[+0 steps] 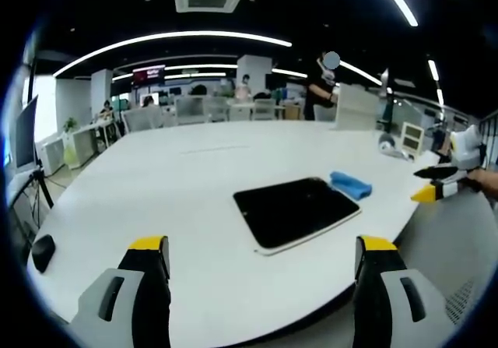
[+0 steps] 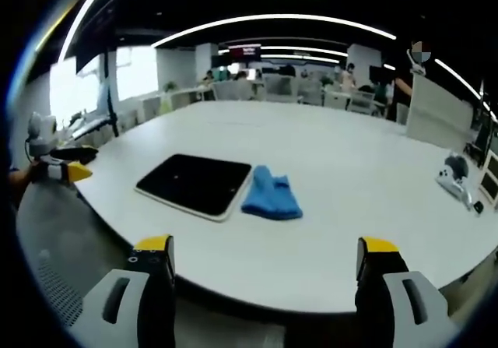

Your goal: Wipe the mirror surface with the cleaning cloth until all visible marks leave the cleaned area.

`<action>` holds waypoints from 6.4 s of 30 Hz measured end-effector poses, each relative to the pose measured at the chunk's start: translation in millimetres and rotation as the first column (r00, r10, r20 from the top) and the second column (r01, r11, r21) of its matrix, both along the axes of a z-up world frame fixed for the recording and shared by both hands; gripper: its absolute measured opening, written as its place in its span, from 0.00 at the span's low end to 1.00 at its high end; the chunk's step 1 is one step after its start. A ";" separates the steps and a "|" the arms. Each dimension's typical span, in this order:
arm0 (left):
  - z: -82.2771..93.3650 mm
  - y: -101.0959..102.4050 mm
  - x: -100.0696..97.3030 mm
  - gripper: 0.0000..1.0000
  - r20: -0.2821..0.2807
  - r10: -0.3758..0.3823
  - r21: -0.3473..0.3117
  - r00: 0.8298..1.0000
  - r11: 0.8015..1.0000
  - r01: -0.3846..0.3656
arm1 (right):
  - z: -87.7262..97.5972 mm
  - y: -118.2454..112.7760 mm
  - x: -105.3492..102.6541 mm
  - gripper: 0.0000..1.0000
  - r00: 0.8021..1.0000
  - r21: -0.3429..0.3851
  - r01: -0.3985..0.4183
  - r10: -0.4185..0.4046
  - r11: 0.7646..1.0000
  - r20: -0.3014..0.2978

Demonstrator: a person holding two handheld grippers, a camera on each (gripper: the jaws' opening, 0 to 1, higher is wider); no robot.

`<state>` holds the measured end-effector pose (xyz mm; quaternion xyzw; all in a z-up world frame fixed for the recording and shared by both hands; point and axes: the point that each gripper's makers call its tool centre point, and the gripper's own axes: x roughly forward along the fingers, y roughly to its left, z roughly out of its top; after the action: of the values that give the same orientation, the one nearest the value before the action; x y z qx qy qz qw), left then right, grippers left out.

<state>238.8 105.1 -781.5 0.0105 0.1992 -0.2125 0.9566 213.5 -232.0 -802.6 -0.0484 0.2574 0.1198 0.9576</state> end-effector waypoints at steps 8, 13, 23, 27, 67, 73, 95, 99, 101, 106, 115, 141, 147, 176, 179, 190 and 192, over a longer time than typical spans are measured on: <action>-1.3 -0.3 -0.4 0.99 -0.009 -0.002 0.002 1.000 1.000 0.002 | 0.5 -0.1 0.6 0.96 1.000 0.002 -0.002 0.002 1.000 0.005; -2.6 0.4 -0.9 0.99 -0.017 0.000 0.005 1.000 1.000 0.000 | 0.8 0.6 0.9 0.96 1.000 0.006 -0.006 0.006 1.000 0.008; -0.5 0.5 -0.4 0.99 -0.005 0.005 -0.002 1.000 1.000 -0.005 | -0.5 2.6 -0.2 0.96 1.000 0.013 -0.014 0.014 1.000 0.001; -1.1 0.1 -0.6 0.99 -0.008 0.002 -0.001 1.000 1.000 -0.002 | -0.9 2.7 -0.2 0.95 1.000 0.013 -0.016 0.016 1.000 -0.002; 0.3 -0.8 -0.2 0.99 -0.001 -0.002 -0.008 1.000 1.000 0.002 | 21.3 17.3 47.6 0.67 0.987 0.005 -0.154 0.155 0.988 -0.038; -0.4 -0.1 0.2 0.99 -0.005 0.005 -0.014 1.000 1.000 -0.005 | 12.2 18.7 70.7 0.56 0.981 -0.071 -0.185 0.180 0.980 -0.069; -2.4 -1.2 0.5 0.99 -0.010 -0.005 -0.006 1.000 1.000 0.005 | -32.1 32.6 135.6 0.26 0.971 -0.131 -0.220 0.203 0.967 -0.128; -2.6 -1.1 0.5 0.99 -0.011 -0.004 -0.005 1.000 1.000 0.004 | -41.6 36.0 139.4 0.24 0.967 -0.125 -0.227 0.208 0.966 -0.149; -2.7 -1.1 0.5 0.99 -0.012 -0.004 -0.005 1.000 1.000 0.004 | -47.4 34.3 141.6 0.22 0.965 -0.131 -0.228 0.206 0.965 -0.160; -3.0 -2.5 0.2 0.99 -0.013 -0.015 -0.002 1.000 1.000 0.015 | -54.9 29.2 143.8 0.19 0.966 -0.110 -0.203 0.181 0.973 -0.185; -4.6 -2.0 -0.7 0.99 -0.022 -0.017 0.003 1.000 1.000 0.017 | -66.0 34.0 145.3 0.11 0.958 -0.082 -0.213 0.192 0.974 -0.214; -3.3 -1.4 -0.6 0.99 -0.015 -0.011 0.001 1.000 1.000 0.011 | -70.4 32.9 148.1 0.02 0.969 -0.039 -0.165 0.155 0.986 -0.191; -2.7 -1.8 -0.1 0.99 -0.012 -0.012 -0.002 1.000 1.000 0.012 | -63.4 36.8 153.7 0.01 0.967 -0.011 -0.167 0.161 0.986 -0.200; -0.2 -3.0 2.2 0.98 0.006 -0.008 -0.021 1.000 1.000 0.008 | -54.5 99.2 202.4 0.01 0.957 -0.002 -0.205 0.200 0.979 -0.210; 0.1 -3.1 2.4 0.98 0.008 -0.006 -0.022 1.000 1.000 0.007 | -55.9 99.6 201.9 0.01 0.956 0.005 -0.203 0.200 0.979 -0.215; 1.9 -4.8 1.1 0.98 0.013 -0.013 -0.038 1.000 0.999 0.013 | -60.5 99.5 201.7 0.01 0.964 0.044 -0.150 0.156 0.988 -0.216; 1.5 -5.0 0.9 0.98 0.012 -0.015 -0.034 1.000 0.999 0.015 | -60.6 99.3 202.1 0.01 0.965 0.055 -0.137 0.146 0.989 -0.219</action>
<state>239.7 100.1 -780.0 -0.0033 0.1898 -0.2230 0.9561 415.5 -132.8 -863.2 -0.0339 0.3562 0.1977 0.9126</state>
